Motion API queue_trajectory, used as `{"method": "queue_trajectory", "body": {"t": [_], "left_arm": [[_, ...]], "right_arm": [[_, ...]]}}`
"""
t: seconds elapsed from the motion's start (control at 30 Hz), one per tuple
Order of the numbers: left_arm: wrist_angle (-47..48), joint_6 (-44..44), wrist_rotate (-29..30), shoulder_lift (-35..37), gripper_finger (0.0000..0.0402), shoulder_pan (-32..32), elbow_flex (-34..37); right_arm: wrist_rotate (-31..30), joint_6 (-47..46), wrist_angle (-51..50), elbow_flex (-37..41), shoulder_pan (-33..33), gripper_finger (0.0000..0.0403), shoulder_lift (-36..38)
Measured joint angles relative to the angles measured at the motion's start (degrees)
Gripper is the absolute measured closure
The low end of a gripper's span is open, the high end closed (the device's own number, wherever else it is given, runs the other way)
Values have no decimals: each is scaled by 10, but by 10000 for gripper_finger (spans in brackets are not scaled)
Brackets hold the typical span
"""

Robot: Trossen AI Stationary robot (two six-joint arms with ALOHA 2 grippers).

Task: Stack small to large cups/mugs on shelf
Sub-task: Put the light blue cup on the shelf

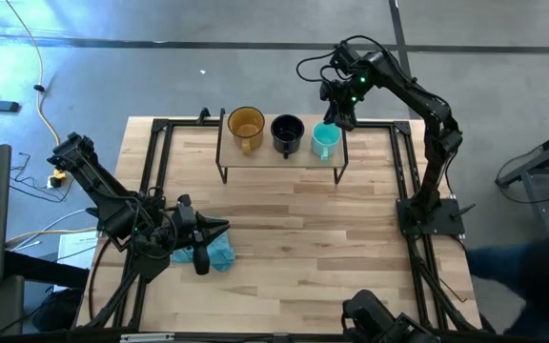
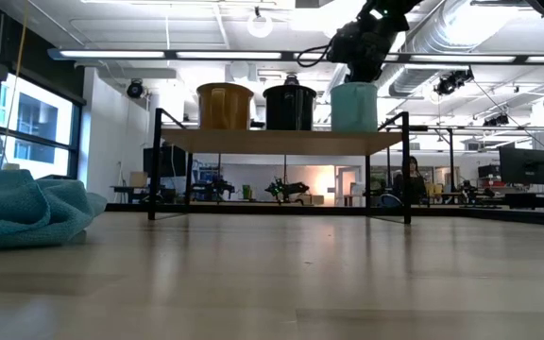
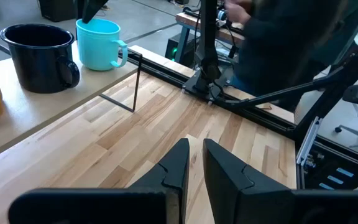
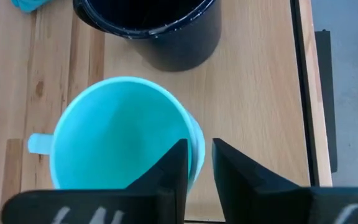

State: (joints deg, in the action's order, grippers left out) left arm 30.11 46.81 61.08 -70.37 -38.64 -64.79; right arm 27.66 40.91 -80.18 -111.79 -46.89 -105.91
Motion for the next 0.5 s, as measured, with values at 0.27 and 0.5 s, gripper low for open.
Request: {"method": "queue_trajectory", "body": {"t": [0.27,0.5], "left_arm": [[0,1,0,0,364,0,0],[0,1,0,0,364,0,0]], "right_arm": [[0,2,11,0,0,341,0],[-1,5,17,0,0,341,0]]}}
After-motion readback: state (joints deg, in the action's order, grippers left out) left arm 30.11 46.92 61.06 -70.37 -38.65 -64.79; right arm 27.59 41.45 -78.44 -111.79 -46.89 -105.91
